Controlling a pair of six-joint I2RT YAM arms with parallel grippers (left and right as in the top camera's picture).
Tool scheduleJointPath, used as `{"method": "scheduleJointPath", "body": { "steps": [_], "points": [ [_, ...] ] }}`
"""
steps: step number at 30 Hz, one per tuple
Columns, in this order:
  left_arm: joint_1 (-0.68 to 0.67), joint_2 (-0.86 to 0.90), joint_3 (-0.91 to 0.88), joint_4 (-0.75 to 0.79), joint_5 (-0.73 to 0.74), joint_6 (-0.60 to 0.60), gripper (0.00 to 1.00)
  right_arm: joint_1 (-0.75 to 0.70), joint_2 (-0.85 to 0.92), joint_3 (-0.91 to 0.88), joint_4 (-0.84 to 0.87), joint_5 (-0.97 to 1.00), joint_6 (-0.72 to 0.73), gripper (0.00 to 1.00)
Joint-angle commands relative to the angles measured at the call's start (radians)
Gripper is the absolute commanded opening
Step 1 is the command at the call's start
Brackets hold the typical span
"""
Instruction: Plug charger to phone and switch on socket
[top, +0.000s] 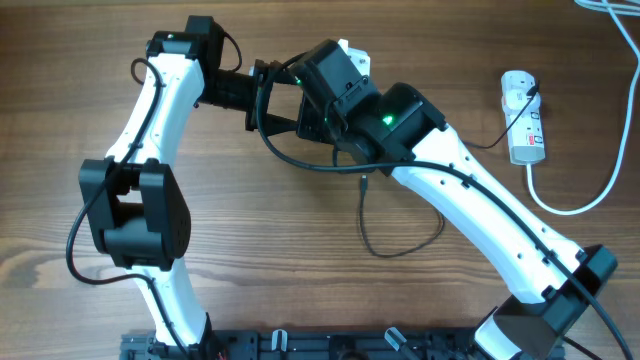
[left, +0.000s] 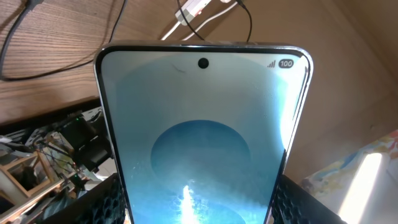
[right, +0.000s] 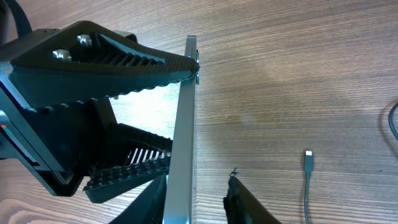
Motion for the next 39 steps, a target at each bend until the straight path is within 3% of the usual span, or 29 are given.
{"method": "scheduleJointPath", "body": {
  "steps": [1,8,15,22,26,31,39],
  "points": [
    [0.004,-0.032,0.021,0.000,0.024,-0.017,0.64,0.006,0.009,0.017,0.004,0.003,0.010,0.30],
    [0.004,-0.032,0.021,0.000,0.028,-0.017,0.65,0.006,0.009,0.017,0.011,0.006,0.011,0.25],
    [0.003,-0.032,0.021,0.000,0.032,-0.017,0.65,0.006,0.009,0.017,0.014,0.006,0.011,0.05],
    [0.003,-0.032,0.021,0.000,0.032,-0.017,0.70,0.006,0.009,0.017,0.011,0.006,0.030,0.05],
    [0.003,-0.032,0.021,0.000,0.031,-0.017,0.99,0.006,0.009,0.017,0.010,0.014,0.118,0.04],
    [0.004,-0.032,0.021,0.000,0.030,-0.016,1.00,0.005,0.009,0.017,0.009,0.065,0.266,0.04],
    [0.003,-0.032,0.021,-0.004,-0.091,-0.017,1.00,0.005,0.009,0.017,0.000,0.116,0.336,0.05]
  ]
}}
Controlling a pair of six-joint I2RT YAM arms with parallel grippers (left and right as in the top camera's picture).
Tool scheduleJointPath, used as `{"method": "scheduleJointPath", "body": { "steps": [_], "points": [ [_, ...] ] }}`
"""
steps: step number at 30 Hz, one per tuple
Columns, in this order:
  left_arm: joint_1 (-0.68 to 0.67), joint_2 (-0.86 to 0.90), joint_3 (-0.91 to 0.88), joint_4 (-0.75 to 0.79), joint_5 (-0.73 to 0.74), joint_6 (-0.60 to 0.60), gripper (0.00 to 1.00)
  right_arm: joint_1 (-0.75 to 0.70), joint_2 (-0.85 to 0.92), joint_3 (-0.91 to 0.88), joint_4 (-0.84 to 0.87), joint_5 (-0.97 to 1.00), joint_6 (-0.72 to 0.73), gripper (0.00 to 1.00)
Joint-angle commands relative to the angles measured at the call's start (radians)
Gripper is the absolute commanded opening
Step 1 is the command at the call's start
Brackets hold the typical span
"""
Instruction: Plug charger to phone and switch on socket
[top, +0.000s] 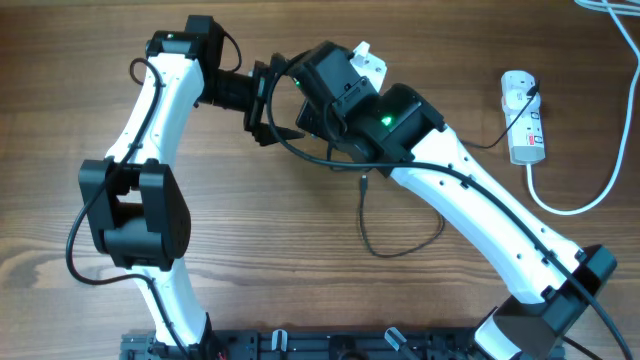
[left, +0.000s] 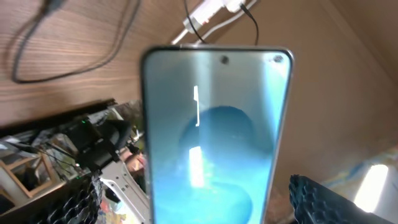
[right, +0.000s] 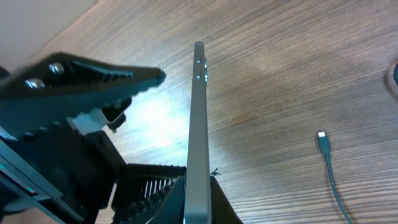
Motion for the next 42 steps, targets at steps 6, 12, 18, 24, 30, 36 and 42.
{"method": "scheduleJointPath", "body": {
  "steps": [6,12,18,24,30,36,42],
  "points": [
    [0.003,-0.032,0.019,-0.005,0.039,0.001,1.00,0.000,0.009,0.017,0.001,0.078,0.271,0.04],
    [0.004,-0.032,0.019,-0.005,0.039,0.001,0.96,0.000,0.009,0.017,-0.001,0.077,0.339,0.05],
    [0.003,-0.032,0.019,-0.008,0.110,0.001,0.88,0.000,0.009,0.017,0.004,0.077,0.394,0.05],
    [0.003,-0.032,0.019,-0.008,0.193,0.001,0.75,0.000,0.009,0.017,0.003,0.072,0.558,0.05],
    [0.003,-0.032,0.019,-0.008,0.199,0.001,0.68,0.000,0.009,0.017,0.003,0.069,0.782,0.05],
    [0.003,-0.032,0.019,-0.008,0.197,0.002,0.65,0.000,0.009,0.017,0.010,0.069,0.917,0.05],
    [0.003,-0.032,0.019,-0.008,0.195,0.001,0.61,0.000,0.009,0.017,0.043,0.065,0.929,0.05]
  ]
}}
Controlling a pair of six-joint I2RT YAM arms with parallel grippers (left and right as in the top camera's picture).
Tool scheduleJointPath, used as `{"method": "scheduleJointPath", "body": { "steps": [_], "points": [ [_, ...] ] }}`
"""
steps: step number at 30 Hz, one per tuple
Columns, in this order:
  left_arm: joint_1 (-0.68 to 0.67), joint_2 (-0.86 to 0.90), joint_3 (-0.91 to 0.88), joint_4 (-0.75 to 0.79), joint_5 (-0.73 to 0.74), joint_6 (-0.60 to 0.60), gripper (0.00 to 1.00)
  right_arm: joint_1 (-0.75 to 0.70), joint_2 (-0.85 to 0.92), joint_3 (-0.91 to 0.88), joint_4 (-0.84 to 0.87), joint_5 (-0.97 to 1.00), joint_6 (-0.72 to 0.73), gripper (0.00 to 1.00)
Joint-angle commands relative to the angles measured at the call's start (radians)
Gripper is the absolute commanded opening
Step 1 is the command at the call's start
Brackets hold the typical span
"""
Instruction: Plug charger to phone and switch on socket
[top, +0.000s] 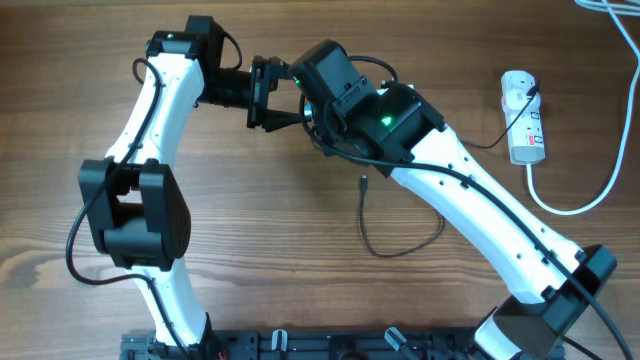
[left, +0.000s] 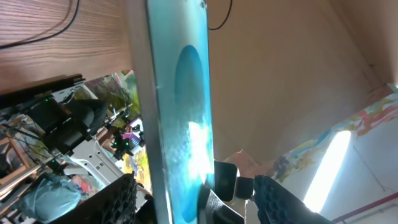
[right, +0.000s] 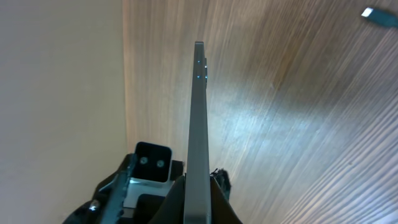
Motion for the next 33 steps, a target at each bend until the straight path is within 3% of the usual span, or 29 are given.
{"method": "scheduleJointPath", "body": {
  "steps": [1,27,33],
  "points": [
    [0.003,-0.031,0.019,0.000,0.019,0.001,0.60,0.000,0.009,0.017,0.023,0.016,0.035,0.05],
    [0.004,-0.031,0.019,0.000,0.019,0.001,0.34,0.000,0.006,0.017,0.069,-0.059,0.034,0.05],
    [0.004,-0.031,0.019,0.000,0.019,0.001,0.19,0.000,0.006,0.017,0.069,-0.059,0.033,0.05]
  ]
}}
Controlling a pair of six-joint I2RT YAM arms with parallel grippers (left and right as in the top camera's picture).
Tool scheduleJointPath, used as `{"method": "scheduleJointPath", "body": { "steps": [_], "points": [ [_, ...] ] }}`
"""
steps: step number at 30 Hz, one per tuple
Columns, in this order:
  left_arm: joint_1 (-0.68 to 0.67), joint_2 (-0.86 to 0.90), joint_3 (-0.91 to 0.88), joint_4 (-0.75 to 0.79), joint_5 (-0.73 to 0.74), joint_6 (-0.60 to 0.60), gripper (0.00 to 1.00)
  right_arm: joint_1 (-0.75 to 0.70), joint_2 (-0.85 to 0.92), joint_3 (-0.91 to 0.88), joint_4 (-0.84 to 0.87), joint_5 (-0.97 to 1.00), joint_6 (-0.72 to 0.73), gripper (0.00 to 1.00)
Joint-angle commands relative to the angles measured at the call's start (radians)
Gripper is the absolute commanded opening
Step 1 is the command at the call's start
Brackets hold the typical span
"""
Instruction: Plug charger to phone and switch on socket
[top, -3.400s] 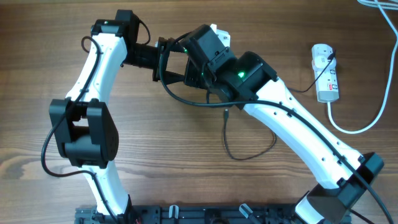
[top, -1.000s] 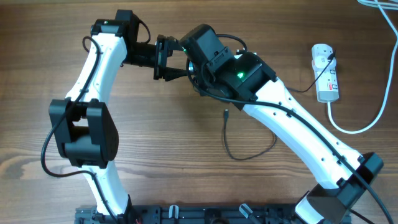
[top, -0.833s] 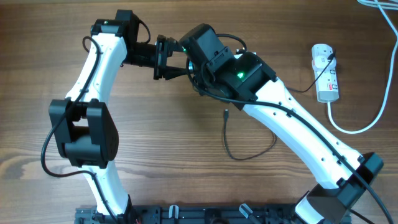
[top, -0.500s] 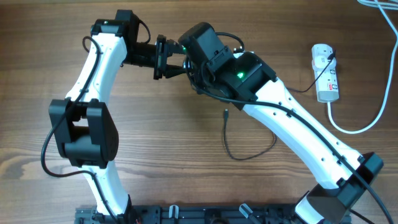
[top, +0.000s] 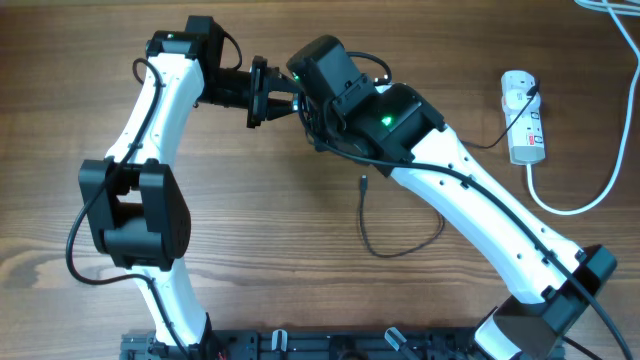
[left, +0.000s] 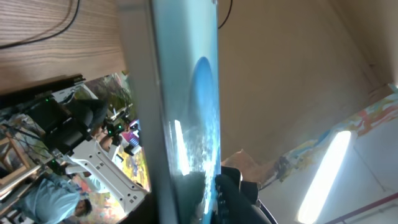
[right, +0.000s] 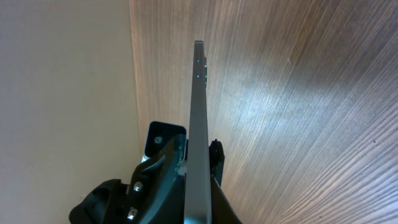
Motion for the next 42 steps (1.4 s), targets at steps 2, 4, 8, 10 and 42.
{"method": "scheduleJointPath", "body": {
  "steps": [2,4,8,10,42],
  "points": [
    [0.004,-0.031,0.019,0.000,0.018,0.002,0.14,0.000,0.006,0.017,0.008,-0.002,0.011,0.12],
    [0.004,-0.031,0.019,0.000,-0.006,0.002,0.09,0.000,0.002,0.017,0.008,-0.002,0.005,0.30],
    [0.004,-0.031,0.019,0.000,-0.034,0.002,0.04,-0.003,-0.008,0.017,0.011,0.007,-0.064,0.47],
    [0.004,-0.031,0.019,0.002,-0.039,0.002,0.04,-0.010,-0.014,0.017,0.011,0.007,-0.113,0.65],
    [0.007,-0.148,0.019,0.077,-0.892,0.383,0.04,-0.171,-0.052,-0.422,-0.081,-0.125,-1.257,1.00]
  ]
}}
